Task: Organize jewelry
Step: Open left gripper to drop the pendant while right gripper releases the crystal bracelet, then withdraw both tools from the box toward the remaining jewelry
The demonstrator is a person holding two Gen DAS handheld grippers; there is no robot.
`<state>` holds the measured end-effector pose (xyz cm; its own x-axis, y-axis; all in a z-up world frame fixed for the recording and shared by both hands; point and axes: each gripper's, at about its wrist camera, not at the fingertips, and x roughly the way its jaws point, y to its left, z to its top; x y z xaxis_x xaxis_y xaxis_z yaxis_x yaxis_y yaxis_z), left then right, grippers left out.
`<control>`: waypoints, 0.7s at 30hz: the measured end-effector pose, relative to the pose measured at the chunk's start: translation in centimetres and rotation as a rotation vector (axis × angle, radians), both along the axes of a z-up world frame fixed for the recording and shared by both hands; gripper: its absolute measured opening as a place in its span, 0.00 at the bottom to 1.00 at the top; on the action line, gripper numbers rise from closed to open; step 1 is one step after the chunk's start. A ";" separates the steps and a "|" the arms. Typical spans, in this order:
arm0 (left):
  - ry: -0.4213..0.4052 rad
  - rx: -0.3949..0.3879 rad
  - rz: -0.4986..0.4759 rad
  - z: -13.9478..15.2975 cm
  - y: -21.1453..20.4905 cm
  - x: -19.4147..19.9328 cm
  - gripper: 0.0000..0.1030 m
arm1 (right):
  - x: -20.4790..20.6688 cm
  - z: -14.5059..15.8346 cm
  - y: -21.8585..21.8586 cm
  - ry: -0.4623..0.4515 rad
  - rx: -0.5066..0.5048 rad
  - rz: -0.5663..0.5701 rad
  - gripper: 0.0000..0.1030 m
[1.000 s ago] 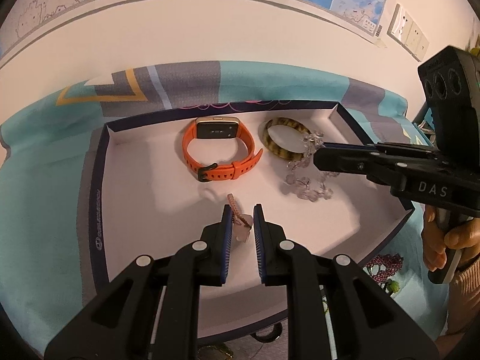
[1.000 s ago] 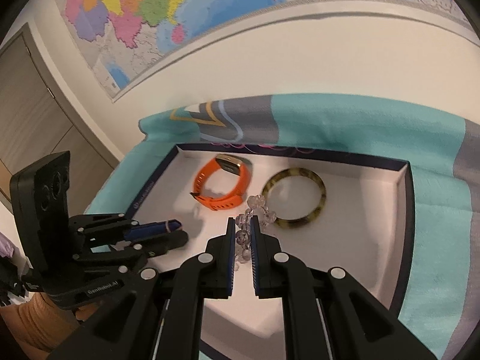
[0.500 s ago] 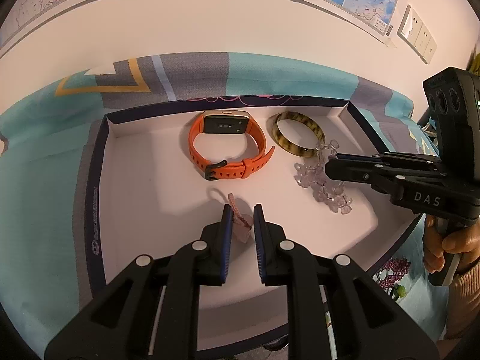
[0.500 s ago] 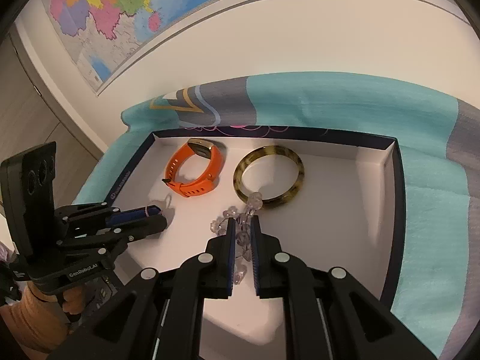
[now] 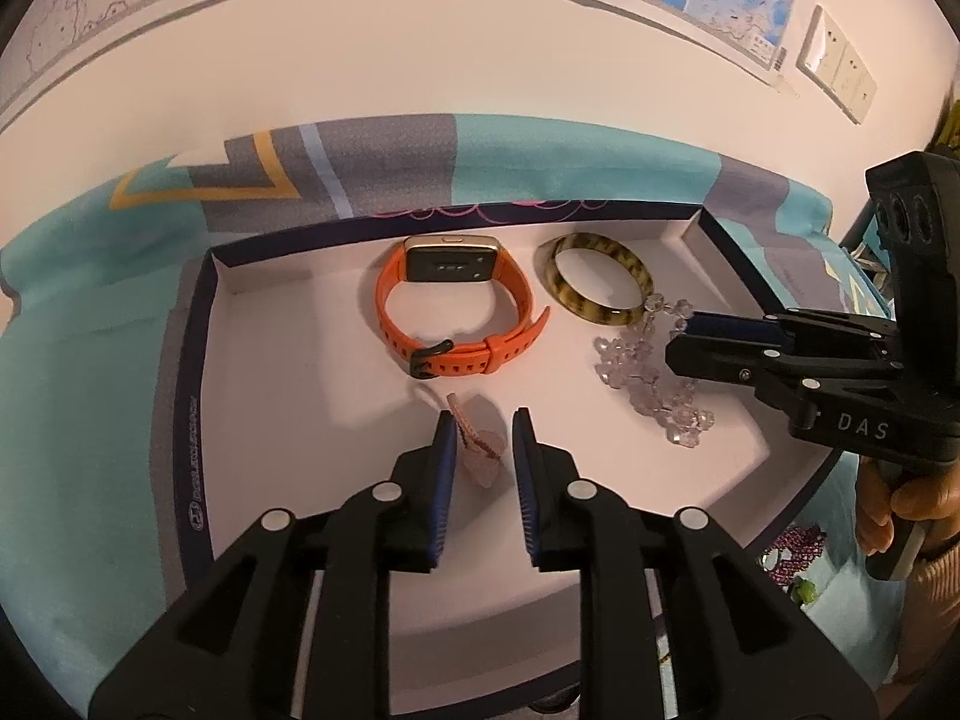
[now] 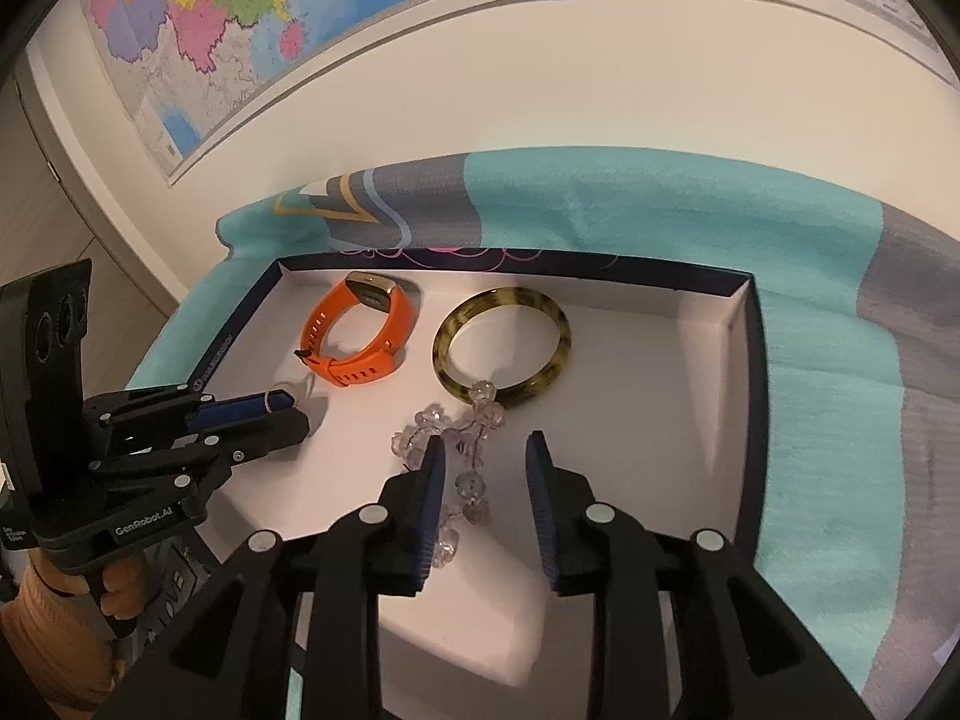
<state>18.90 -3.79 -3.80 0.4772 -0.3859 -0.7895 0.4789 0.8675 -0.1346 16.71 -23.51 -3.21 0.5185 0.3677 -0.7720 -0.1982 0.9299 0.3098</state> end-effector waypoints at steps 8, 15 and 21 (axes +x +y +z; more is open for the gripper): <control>-0.061 -0.017 0.024 1.5 1.4 -1.4 0.41 | -1.4 1.5 -0.5 -0.045 -0.033 -0.019 0.26; -0.106 -0.046 0.050 3.0 3.8 -3.8 0.43 | -4.0 3.3 -0.5 -0.086 -0.011 0.017 0.34; -0.123 -0.050 0.033 3.1 4.5 -7.1 0.44 | -7.7 4.4 -0.2 -0.116 -0.033 0.066 0.35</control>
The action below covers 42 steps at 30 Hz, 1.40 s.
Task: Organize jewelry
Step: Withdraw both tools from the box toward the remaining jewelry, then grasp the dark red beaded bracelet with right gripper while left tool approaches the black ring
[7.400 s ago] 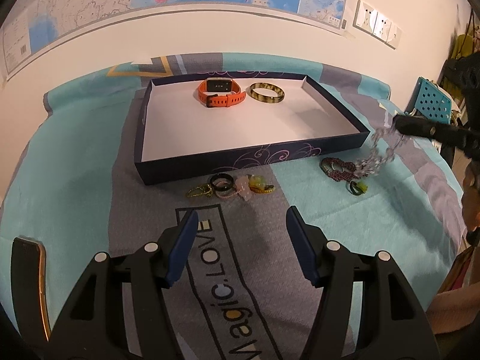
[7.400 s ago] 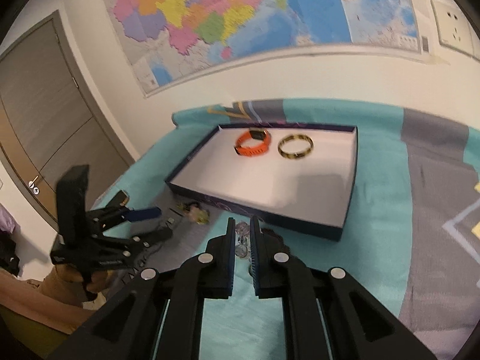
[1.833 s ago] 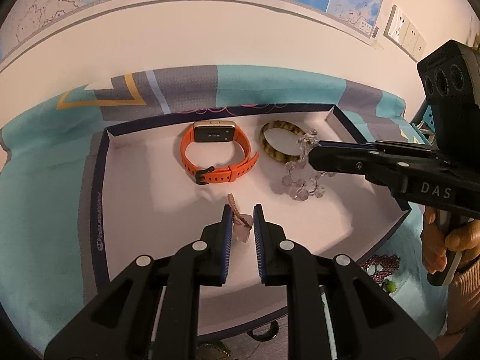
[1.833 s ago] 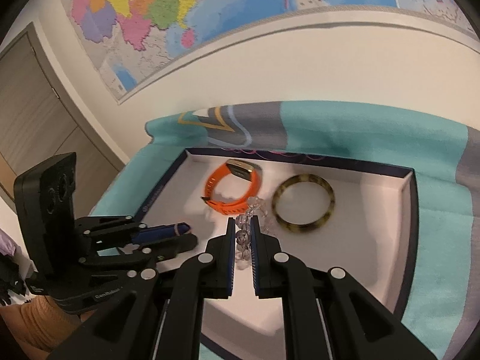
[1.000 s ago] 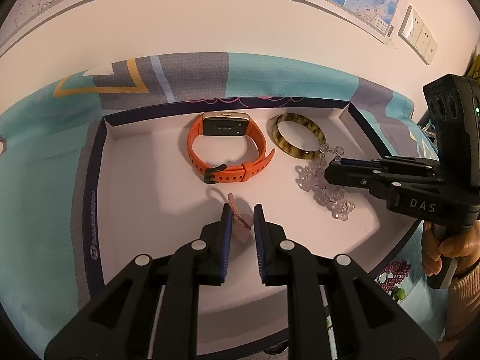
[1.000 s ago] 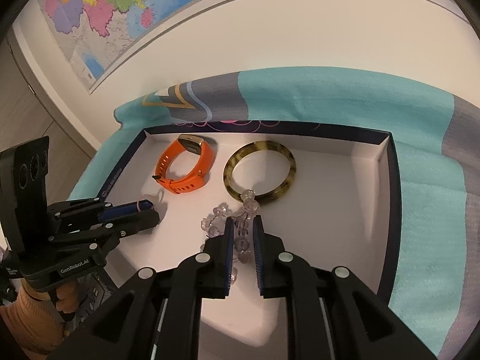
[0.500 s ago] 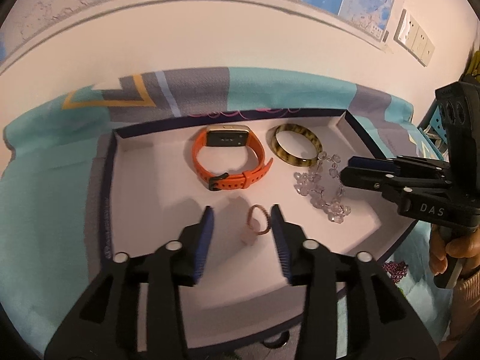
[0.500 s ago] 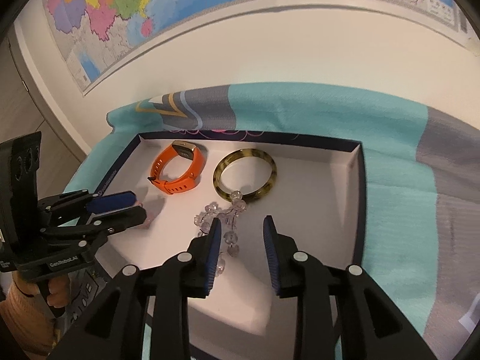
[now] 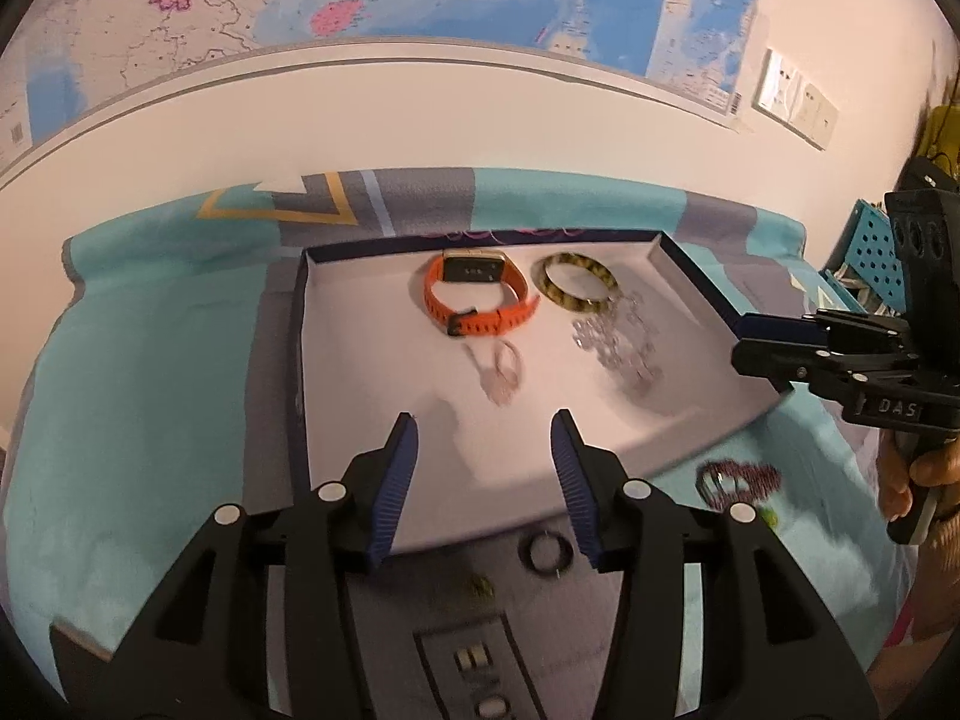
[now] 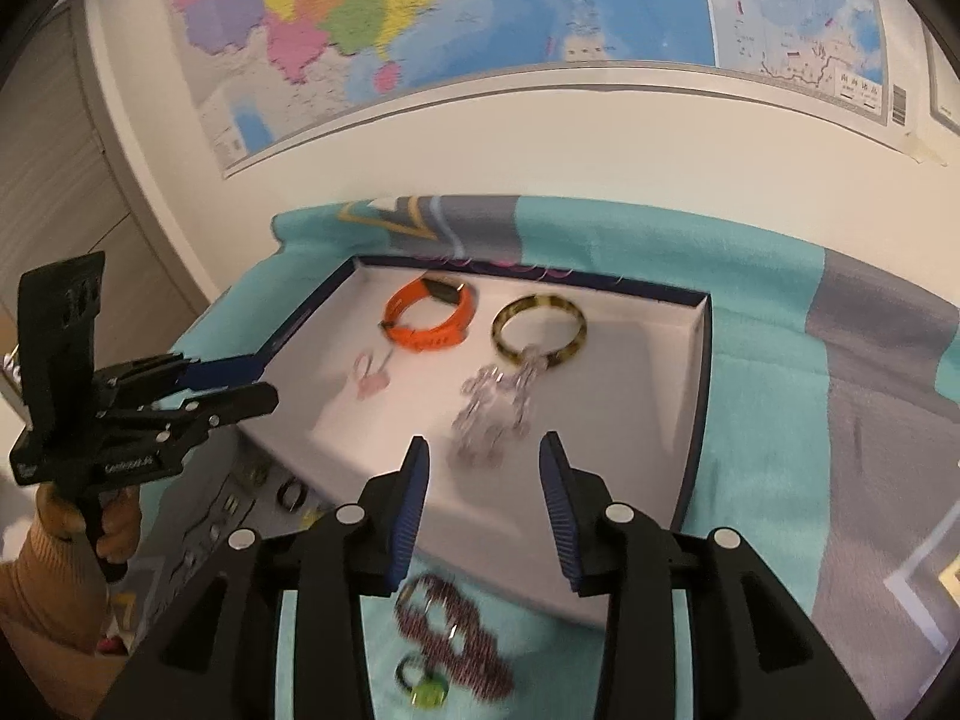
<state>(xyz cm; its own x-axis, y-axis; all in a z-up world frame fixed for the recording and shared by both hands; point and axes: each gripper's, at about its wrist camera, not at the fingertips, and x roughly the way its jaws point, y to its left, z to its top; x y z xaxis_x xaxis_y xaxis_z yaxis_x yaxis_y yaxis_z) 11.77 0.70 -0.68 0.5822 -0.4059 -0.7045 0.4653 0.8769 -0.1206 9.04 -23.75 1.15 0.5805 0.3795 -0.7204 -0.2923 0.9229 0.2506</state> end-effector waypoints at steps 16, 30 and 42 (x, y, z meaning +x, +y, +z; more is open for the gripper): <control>0.029 -0.010 -0.032 -1.2 0.4 -5.1 0.45 | -6.0 -3.9 -2.3 0.108 -0.023 -0.041 0.35; 0.062 -0.018 -0.015 -2.5 0.7 -6.2 0.46 | -6.1 -4.6 0.3 0.081 -0.097 -0.001 0.28; 0.078 -0.020 -0.031 -2.9 -0.1 -6.2 0.47 | -5.9 -4.4 0.8 0.080 -0.050 0.024 0.12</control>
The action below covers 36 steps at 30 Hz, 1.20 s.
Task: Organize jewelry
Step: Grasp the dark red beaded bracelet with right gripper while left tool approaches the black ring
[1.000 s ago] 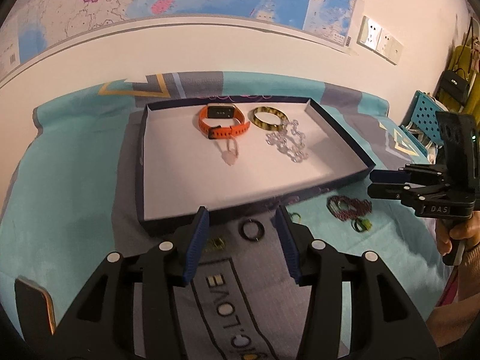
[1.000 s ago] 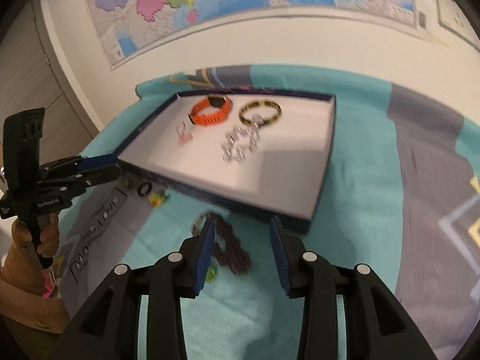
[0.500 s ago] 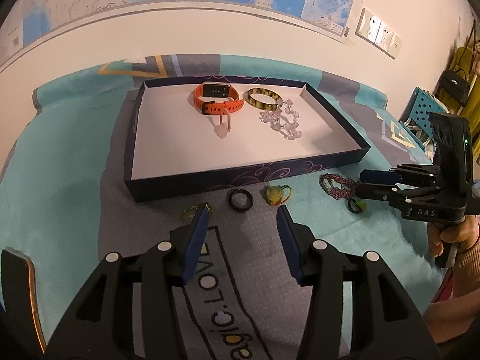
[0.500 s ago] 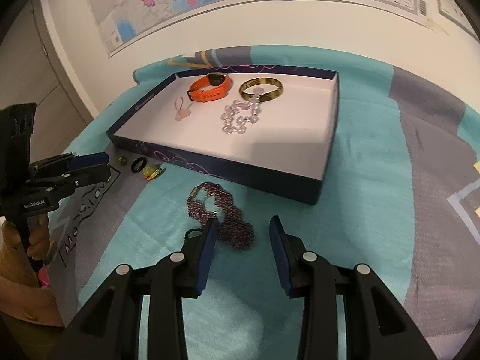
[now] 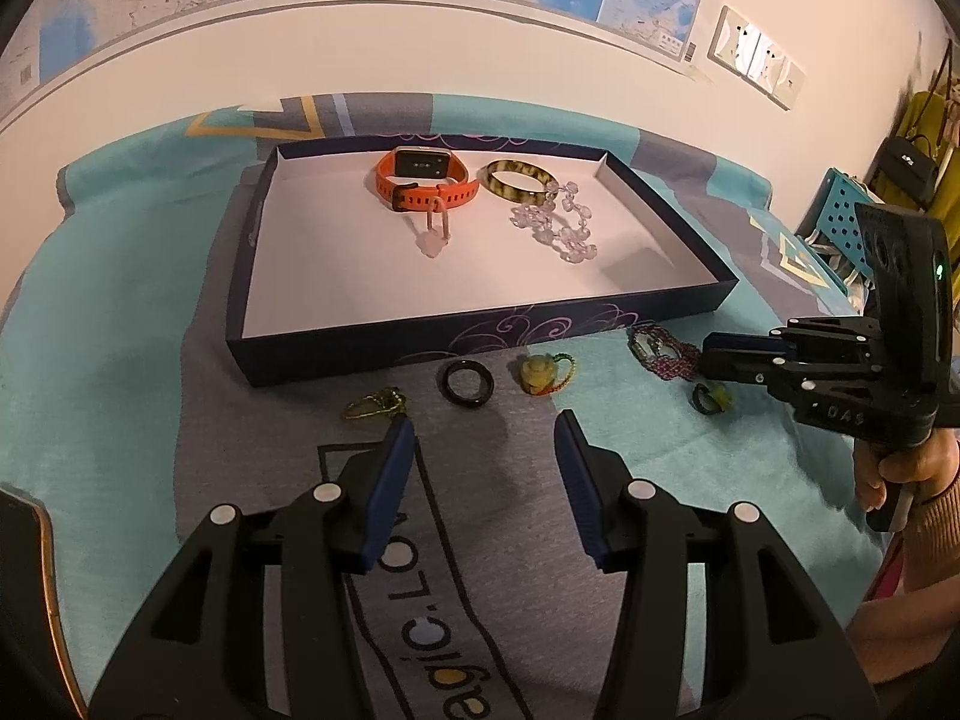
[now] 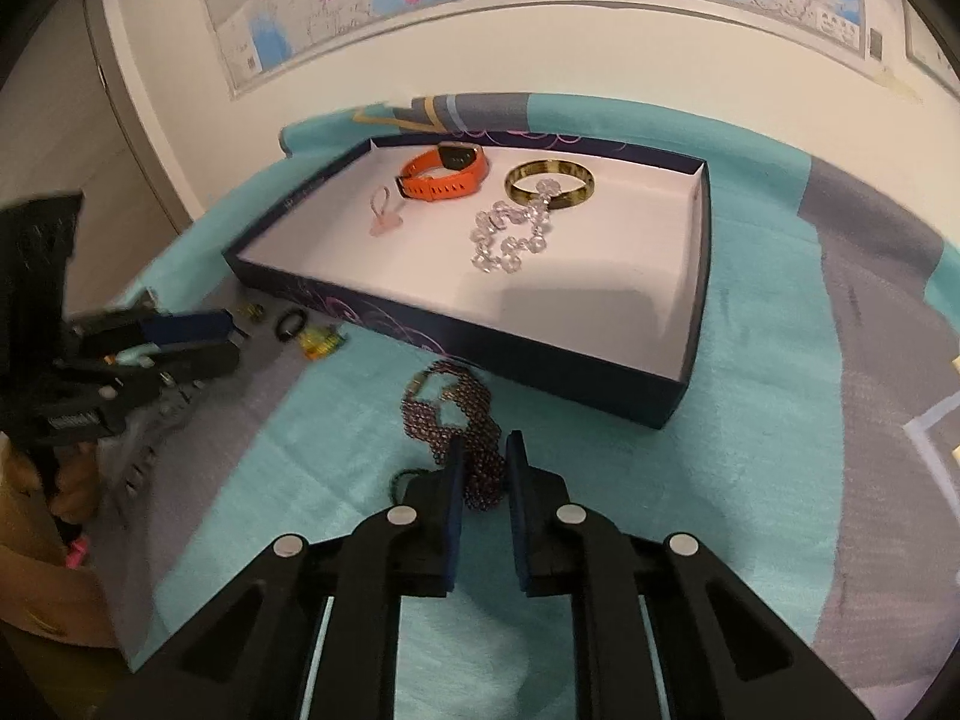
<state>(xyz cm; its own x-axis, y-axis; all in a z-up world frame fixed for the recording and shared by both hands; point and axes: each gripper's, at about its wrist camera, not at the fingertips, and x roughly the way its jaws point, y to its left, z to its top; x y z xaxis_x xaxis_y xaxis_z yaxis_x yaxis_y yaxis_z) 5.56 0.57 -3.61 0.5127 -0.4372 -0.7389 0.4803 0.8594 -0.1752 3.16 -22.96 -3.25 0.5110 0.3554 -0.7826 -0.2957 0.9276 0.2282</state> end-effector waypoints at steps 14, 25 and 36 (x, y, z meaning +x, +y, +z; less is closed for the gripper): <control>0.003 -0.001 -0.014 -0.1 -0.4 -0.1 0.47 | -0.3 4.3 -0.6 -0.072 0.194 -0.002 0.11; 0.008 0.000 -0.018 -0.3 -0.5 -0.1 0.47 | -1.2 4.6 0.8 -0.059 0.272 0.054 0.11; 0.007 0.001 -0.031 -0.5 -0.9 -0.4 0.47 | -3.1 2.6 0.3 0.024 0.289 0.072 0.11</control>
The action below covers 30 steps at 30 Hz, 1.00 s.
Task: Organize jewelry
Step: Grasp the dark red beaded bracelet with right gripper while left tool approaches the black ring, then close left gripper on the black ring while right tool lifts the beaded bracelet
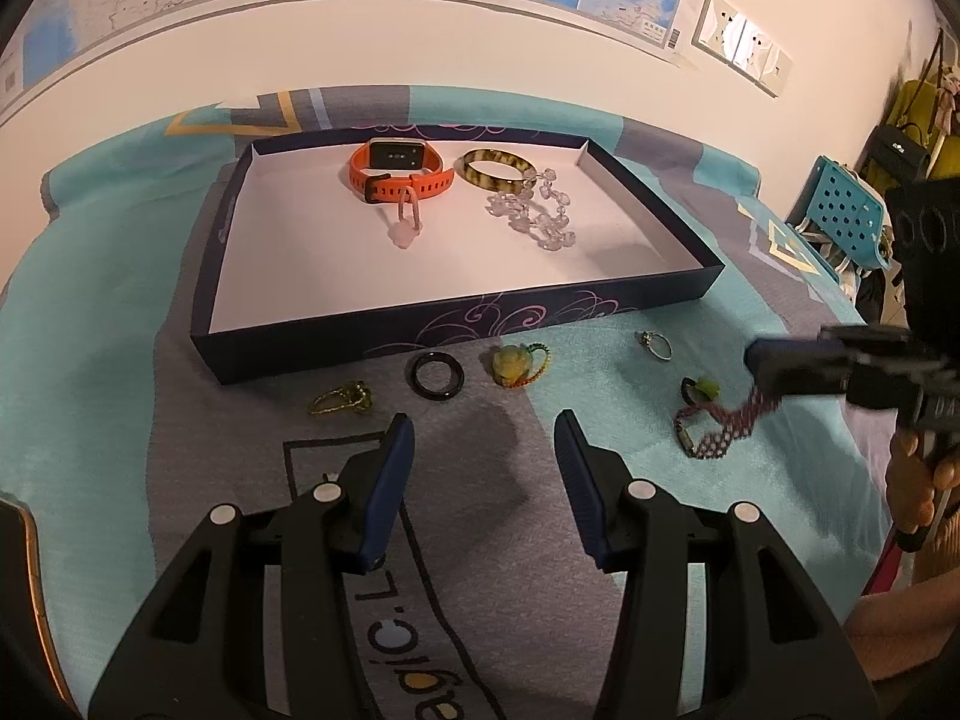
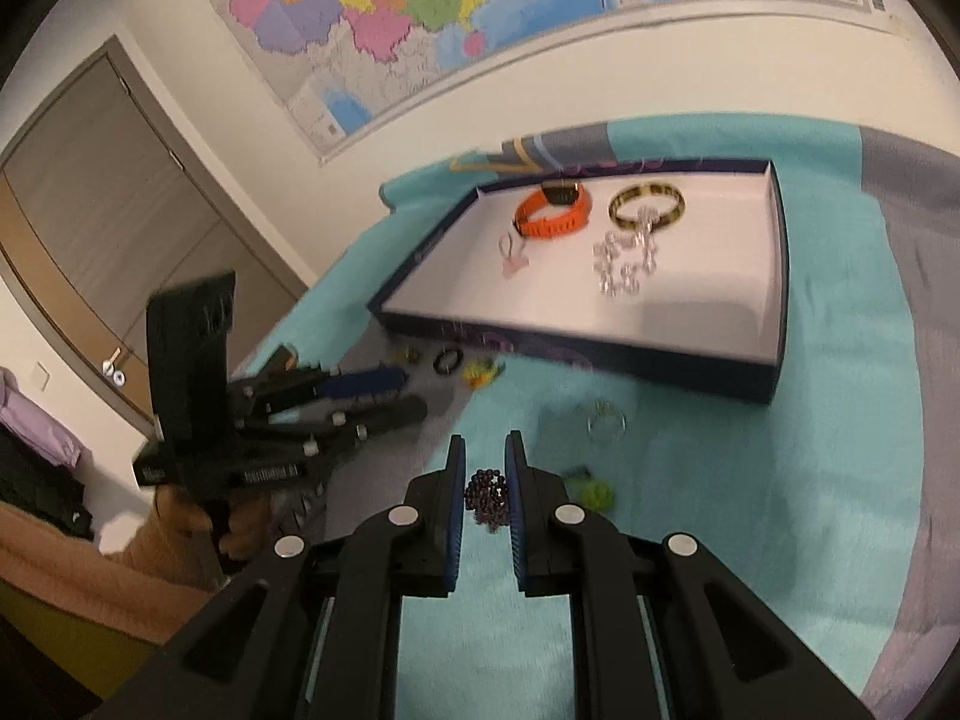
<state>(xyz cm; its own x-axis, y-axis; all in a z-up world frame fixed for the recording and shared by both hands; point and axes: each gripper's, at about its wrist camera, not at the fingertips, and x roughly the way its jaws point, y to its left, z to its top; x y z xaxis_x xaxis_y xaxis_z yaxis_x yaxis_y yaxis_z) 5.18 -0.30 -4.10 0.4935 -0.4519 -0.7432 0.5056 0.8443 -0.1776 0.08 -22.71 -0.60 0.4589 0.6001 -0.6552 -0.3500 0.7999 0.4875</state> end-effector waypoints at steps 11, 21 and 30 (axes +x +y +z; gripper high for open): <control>-0.001 0.011 -0.018 -0.1 -0.7 -0.1 0.47 | -1.7 -2.9 -0.5 0.068 -0.120 0.000 0.30; -0.011 0.033 0.033 0.1 1.0 0.6 0.49 | -2.4 -2.7 2.7 -0.033 -0.284 0.055 0.47; -0.034 0.077 -0.012 -0.1 -1.1 2.4 0.45 | -2.3 -2.9 3.0 -0.069 -0.373 0.033 0.19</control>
<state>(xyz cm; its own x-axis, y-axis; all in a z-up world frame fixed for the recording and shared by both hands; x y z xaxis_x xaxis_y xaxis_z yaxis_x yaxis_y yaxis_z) 7.62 -1.39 -4.19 0.5136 -0.3998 -0.7592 0.5203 0.8487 -0.0950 -2.26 -19.73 -3.50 0.4939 0.3417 -0.7996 -0.4004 0.9056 0.1397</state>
